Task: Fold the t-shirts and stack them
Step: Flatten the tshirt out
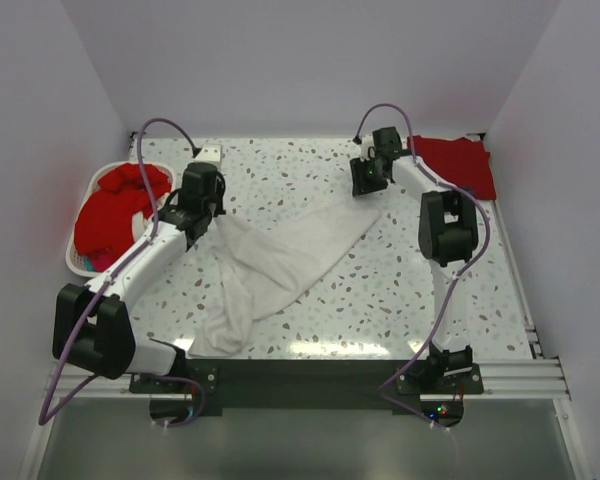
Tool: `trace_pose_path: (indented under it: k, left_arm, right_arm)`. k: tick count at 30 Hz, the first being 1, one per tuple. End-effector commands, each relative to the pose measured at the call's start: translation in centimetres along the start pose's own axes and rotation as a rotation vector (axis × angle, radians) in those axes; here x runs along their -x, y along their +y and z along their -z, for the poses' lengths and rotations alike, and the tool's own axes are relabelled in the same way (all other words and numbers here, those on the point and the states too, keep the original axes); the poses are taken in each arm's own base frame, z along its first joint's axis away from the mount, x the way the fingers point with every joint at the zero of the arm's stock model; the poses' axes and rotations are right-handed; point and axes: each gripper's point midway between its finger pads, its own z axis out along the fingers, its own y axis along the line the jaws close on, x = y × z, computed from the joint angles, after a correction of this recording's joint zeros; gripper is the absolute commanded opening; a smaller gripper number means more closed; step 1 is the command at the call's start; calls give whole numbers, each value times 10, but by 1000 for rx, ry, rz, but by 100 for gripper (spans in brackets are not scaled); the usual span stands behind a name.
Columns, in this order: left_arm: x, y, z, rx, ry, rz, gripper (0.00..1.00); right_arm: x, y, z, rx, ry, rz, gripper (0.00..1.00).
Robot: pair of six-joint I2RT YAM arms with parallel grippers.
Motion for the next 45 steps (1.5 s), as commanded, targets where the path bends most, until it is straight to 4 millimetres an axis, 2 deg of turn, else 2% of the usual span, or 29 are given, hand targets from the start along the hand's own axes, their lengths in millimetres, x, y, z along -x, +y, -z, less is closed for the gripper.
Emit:
trace_pose_path:
  k: [1,6,11,13,15,16,18,19,20,21,24,25,26,27,29,30,31,33,34,35,36,37,38,39,40,41,43,44,45]
  left_arm:
    - [5,7,-5,31,-25,22,0]
    - [5,8,-5,43,-22,20,0]
    - [3,10,-6,51,-17,19,0]
    - [3,11,-7,60,-17,18,0]
    - [4,13,-9,70,-10,20,0]
    - [15,14,-8,72,-24,31,0]
    - [25,15,-6,78,-27,39,0]
    - [47,17,-3,87,-68,50,0]
    - [56,18,-1,93,-80,52,0]
    - [83,19,5,97,-133,69,0]
    - [121,27,16,129,-187,81,0]
    - [153,31,30,137,-253,97,0]
    - [167,33,38,139,-279,102,0]
    - [197,38,57,142,-345,126,0]
    - [222,45,83,146,-396,137,0]
    - [245,50,106,139,-458,162,0]
    - [255,54,120,136,-490,170,0]
    - [276,65,164,122,-586,196,0]
    - [282,69,181,116,-627,204,0]
    - [289,79,211,108,-690,226,0]
    - [290,83,225,106,-717,232,0]
    - [293,86,242,91,-755,232,0]
    - [294,94,272,77,-812,249,0]
    - [292,95,283,58,-833,247,0]
    - [291,98,296,49,-860,250,0]
    - [288,105,323,37,-909,263,0]
    - [286,107,347,-2,-954,256,0]
    - [282,112,370,-21,-996,260,0]
    - [281,112,383,-42,-1020,257,0]
  right_arm:
    - [-24,2,-16,-24,93,34,45]
    - [-30,3,-20,-59,125,69,37]
    - [-31,3,-18,-64,122,67,13]
    - [-27,3,-15,-69,107,68,2]
    - [-13,4,-2,-77,71,71,0]
    - [-5,5,5,-83,50,69,0]
    - [27,4,35,-122,-39,71,0]
    - [45,5,50,-137,-90,64,0]
    - [67,6,77,-161,-157,61,0]
    - [80,4,93,-187,-198,53,0]
    - [128,5,170,-259,-370,28,0]
    - [141,5,194,-274,-423,18,0]
    - [147,6,211,-283,-455,13,0]
    - [157,8,250,-303,-523,3,0]
    - [162,10,290,-324,-589,-5,0]
    - [165,15,330,-331,-659,-6,0]
    - [161,15,346,-340,-682,-10,0]
    - [157,21,380,-344,-740,-11,0]
    - [149,28,415,-341,-800,-8,0]
    - [144,31,430,-342,-823,-8,0]
    - [139,35,449,-344,-855,-1,0]
    - [127,42,478,-340,-904,6,0]
    - [119,45,496,-343,-935,11,0]
    - [112,47,510,-348,-959,19,0]
    - [96,54,539,-347,-1012,24,0]
    - [88,56,550,-350,-1035,28,0]
    - [71,60,569,-354,-1068,36,0]
    - [56,65,589,-355,-1104,41,0]
    - [48,67,599,-358,-1120,47,0]
